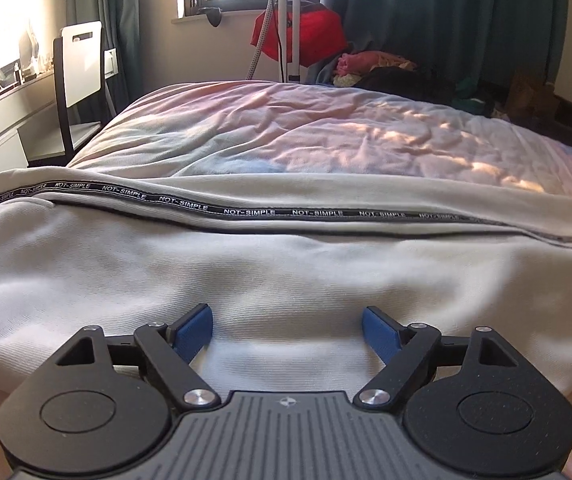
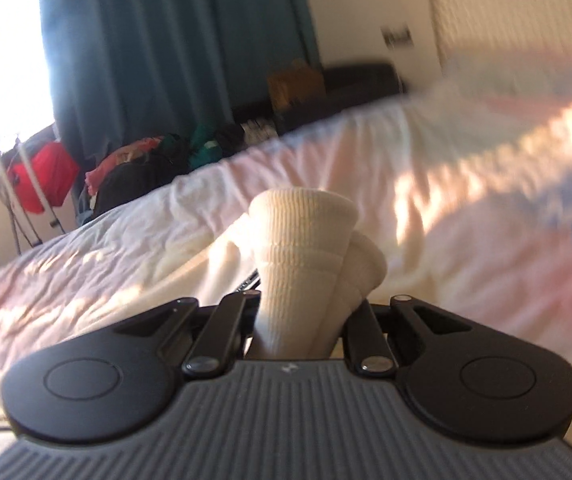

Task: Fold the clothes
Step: 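Carry the held cuffs over the folded sweatpants with the right gripper, then lay the cuffs onto the folded sweatpants and open the right gripper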

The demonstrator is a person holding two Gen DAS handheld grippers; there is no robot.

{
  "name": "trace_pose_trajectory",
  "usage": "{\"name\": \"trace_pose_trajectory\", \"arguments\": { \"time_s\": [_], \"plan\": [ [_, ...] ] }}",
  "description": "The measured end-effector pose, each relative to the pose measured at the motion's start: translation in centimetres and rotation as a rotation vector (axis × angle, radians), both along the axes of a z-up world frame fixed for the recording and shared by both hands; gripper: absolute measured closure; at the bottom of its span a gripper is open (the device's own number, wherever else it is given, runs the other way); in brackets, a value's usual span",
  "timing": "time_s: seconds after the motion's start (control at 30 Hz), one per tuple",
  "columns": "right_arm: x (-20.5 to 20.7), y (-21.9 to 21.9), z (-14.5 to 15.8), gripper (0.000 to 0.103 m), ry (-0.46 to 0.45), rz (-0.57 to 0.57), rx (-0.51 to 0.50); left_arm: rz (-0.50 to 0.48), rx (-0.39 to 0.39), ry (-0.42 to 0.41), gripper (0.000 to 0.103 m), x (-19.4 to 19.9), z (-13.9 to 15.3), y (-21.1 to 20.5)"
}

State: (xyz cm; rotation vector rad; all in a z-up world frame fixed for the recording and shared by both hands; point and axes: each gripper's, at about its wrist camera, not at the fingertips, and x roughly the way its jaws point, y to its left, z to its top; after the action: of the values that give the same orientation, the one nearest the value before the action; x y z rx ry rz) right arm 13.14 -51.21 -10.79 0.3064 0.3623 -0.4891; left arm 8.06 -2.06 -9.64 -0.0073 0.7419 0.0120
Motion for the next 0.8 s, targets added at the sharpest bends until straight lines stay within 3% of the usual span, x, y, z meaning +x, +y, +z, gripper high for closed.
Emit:
{"name": "trace_pose_trajectory", "arguments": {
  "time_s": [0.13,0.27,0.4,0.53,0.63,0.7,0.8],
  "plan": [
    [-0.5,4.7,2.8,0.089,-0.061,0.09,-0.189,0.021,-0.038,-0.012,0.02,0.0,0.9,1.0],
    [-1.7,11.3,5.1,0.089,-0.137,0.255,-0.358,0.042,-0.075,-0.036,0.02,-0.2,1.8,2.2],
    [-3.2,19.1,4.6,0.089,-0.159,0.477,-0.506,0.062,-0.07,-0.082,0.022,-0.5,2.9,3.1],
    [-4.5,26.0,0.2,0.089,-0.056,0.728,-0.591,0.08,-0.065,-0.114,0.022,-0.8,3.8,4.0],
    [-5.5,29.8,-3.8,0.089,0.07,0.9,-0.663,0.088,-0.088,-0.126,0.022,-0.9,4.2,4.6],
    [-6.0,31.1,-5.7,0.089,0.115,0.932,-0.739,0.089,-0.109,-0.134,0.023,-1.0,4.4,5.0],
    [-5.9,30.4,-5.1,0.088,0.111,0.91,-0.688,0.089,-0.142,-0.148,0.022,-1.1,4.7,5.5]
  ]
}}
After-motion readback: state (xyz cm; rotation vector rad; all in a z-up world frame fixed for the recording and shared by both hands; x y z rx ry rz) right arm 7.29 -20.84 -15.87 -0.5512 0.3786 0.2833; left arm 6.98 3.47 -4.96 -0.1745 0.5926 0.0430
